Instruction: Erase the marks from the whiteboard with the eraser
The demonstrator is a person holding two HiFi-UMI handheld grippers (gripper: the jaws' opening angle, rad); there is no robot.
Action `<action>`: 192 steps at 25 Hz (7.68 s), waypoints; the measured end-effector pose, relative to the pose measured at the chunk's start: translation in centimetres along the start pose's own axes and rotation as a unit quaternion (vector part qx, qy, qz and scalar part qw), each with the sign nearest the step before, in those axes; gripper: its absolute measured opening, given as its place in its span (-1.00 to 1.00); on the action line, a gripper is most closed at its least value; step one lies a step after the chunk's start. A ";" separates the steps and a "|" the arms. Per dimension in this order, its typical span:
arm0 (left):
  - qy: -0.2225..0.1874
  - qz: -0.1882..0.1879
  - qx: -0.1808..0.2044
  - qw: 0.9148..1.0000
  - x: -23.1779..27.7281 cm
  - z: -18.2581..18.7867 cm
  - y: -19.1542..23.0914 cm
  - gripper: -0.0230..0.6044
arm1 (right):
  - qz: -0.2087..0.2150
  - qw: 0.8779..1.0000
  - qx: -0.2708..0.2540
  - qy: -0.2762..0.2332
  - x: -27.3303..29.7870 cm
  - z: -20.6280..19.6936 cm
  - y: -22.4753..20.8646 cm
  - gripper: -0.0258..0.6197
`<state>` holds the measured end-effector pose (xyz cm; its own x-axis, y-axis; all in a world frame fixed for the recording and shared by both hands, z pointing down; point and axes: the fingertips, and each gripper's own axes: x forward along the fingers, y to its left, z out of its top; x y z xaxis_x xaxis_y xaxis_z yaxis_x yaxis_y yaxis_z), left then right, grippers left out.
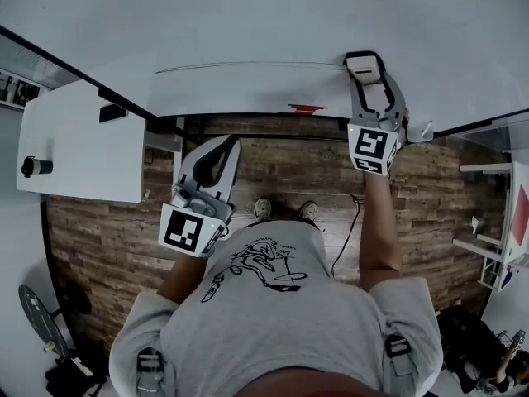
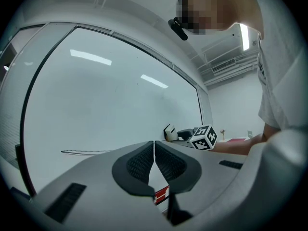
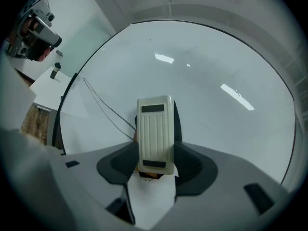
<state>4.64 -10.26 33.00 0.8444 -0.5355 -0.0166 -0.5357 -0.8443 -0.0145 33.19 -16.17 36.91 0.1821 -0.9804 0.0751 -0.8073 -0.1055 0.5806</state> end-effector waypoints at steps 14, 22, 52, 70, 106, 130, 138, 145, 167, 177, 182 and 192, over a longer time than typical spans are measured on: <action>0.002 0.019 -0.002 1.000 -1.1 -0.4 1.5 -0.84 | 0.023 1.000 0.003 -0.004 1.1 0.0 4.7 -0.19; 0.009 0.031 -0.007 0.999 -2.1 -0.2 1.6 -0.84 | 0.068 0.997 -0.031 -0.021 2.1 0.5 10.9 -0.19; -0.030 0.029 -0.004 0.999 -2.3 1.8 2.8 -0.84 | 0.046 0.993 -0.098 -0.052 -1.0 10.7 4.1 -0.18; -0.029 0.033 -0.010 0.999 -2.4 1.1 4.0 -0.84 | 0.041 0.992 -0.112 -0.032 1.7 9.4 6.5 -0.18; -0.019 0.080 -0.019 0.996 -7.5 0.2 4.9 -0.84 | 0.086 0.983 -0.160 -0.027 1.0 11.2 14.1 -0.18; -0.021 0.096 -0.034 0.995 -8.2 0.0 7.5 -0.84 | 0.052 0.983 -0.175 -0.018 3.1 13.9 11.4 -0.18; -0.018 0.099 -0.034 0.994 -8.7 -0.4 7.7 -0.84 | 0.075 0.974 -0.213 0.006 4.2 10.1 16.7 -0.18; -0.014 0.112 -0.032 0.993 -9.5 -0.3 8.0 -0.84 | 0.077 0.965 -0.251 0.018 5.5 7.2 20.2 -0.18; -0.026 0.115 -0.034 0.992 -10.2 0.1 6.9 -0.84 | -0.001 0.980 -0.192 -0.042 1.4 18.2 8.0 -0.18; -0.027 0.119 -0.038 0.992 -10.1 0.0 7.5 -0.84 | -0.009 0.981 -0.189 -0.034 2.8 18.2 8.9 -0.18; -0.025 0.117 -0.037 0.992 -10.0 0.0 7.4 -0.84 | 0.020 0.982 -0.182 -0.040 3.3 17.1 11.7 -0.18; -0.025 0.128 -0.035 0.991 -10.7 0.2 7.3 -0.84 | 0.066 0.977 -0.198 -0.032 4.4 14.1 17.6 -0.18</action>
<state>-8.35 -10.71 32.83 0.6786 -0.7320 -0.0609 -0.7290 -0.6814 0.0662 11.87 -24.66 36.06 0.0455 -0.9910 0.1260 -0.5382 0.0820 0.8388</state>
